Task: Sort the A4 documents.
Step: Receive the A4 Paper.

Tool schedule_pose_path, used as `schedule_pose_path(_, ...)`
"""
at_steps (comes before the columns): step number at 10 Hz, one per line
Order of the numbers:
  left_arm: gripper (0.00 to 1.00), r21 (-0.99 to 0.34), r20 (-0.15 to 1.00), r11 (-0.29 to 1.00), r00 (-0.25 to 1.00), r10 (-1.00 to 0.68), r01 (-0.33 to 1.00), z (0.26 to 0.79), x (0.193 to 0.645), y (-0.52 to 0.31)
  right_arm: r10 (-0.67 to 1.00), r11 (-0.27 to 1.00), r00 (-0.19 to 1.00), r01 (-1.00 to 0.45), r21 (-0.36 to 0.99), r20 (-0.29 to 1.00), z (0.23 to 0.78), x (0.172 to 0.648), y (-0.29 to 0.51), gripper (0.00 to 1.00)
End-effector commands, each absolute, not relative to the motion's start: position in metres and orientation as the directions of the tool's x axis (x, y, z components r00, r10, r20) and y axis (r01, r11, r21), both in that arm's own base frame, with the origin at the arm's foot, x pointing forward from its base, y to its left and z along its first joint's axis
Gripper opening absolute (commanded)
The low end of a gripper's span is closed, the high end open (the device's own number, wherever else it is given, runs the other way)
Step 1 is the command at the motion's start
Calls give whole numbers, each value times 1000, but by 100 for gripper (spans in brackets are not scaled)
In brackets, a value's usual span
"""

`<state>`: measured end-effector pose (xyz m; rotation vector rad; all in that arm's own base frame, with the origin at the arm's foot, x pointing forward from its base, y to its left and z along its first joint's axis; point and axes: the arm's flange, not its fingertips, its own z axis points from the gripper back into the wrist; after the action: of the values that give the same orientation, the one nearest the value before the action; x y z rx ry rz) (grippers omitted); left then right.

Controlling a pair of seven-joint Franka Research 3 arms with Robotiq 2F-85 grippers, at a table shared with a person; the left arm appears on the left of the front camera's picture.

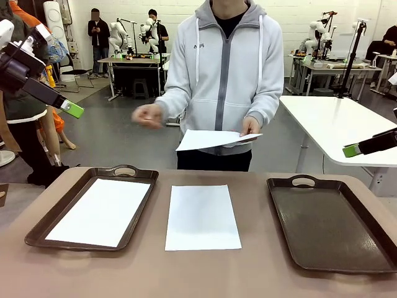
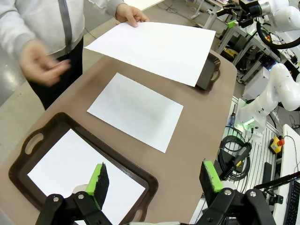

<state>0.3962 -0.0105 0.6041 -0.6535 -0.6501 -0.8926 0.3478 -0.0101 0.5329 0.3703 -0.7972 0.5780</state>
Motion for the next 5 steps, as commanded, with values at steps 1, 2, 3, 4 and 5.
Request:
schedule_pose_path(1, 100, -220, 739, 464, 457, -495, 858, 604, 395, -9, 340, 785, 559, -612, 100, 757, 532, 349, -10, 100)
schedule_pose_path(2, 100, -220, 739, 464, 457, -495, 858, 604, 395, -9, 340, 785, 559, -612, 100, 757, 532, 349, -10, 100)
schedule_pose_path(3, 100, -220, 739, 464, 457, -495, 858, 604, 395, -9, 340, 785, 559, -612, 100, 757, 532, 349, -10, 100)
schedule_pose_path(4, 100, -220, 739, 464, 457, -495, 858, 604, 395, -9, 340, 785, 559, -612, 100, 757, 532, 349, -10, 100)
schedule_pose_path(5, 100, -220, 739, 464, 457, -495, 858, 604, 395, -9, 340, 785, 559, -612, 100, 757, 532, 349, -10, 100)
